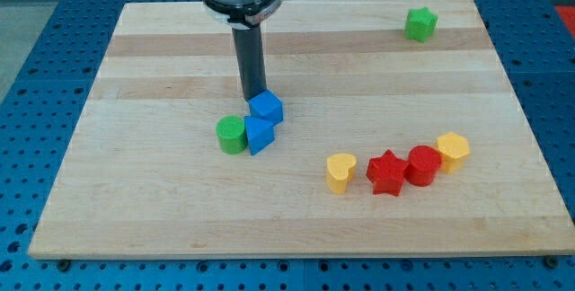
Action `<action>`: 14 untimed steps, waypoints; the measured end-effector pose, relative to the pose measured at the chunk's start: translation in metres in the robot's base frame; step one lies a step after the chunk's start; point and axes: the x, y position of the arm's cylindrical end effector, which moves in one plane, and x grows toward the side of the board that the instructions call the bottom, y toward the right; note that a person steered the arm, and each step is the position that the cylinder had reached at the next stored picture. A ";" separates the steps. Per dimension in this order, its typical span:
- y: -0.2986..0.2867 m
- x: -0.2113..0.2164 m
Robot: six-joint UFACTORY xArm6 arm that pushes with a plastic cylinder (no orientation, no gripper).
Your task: Move the green star to the blue cube
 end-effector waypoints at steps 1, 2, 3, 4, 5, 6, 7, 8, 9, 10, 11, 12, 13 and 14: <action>0.006 -0.010; 0.054 -0.083; 0.147 -0.142; 0.247 -0.191; 0.279 -0.214; 0.289 -0.205; 0.271 -0.165; 0.270 -0.160; 0.260 -0.155; 0.224 -0.122; 0.190 -0.085; 0.169 -0.047; 0.174 -0.049; 0.224 -0.048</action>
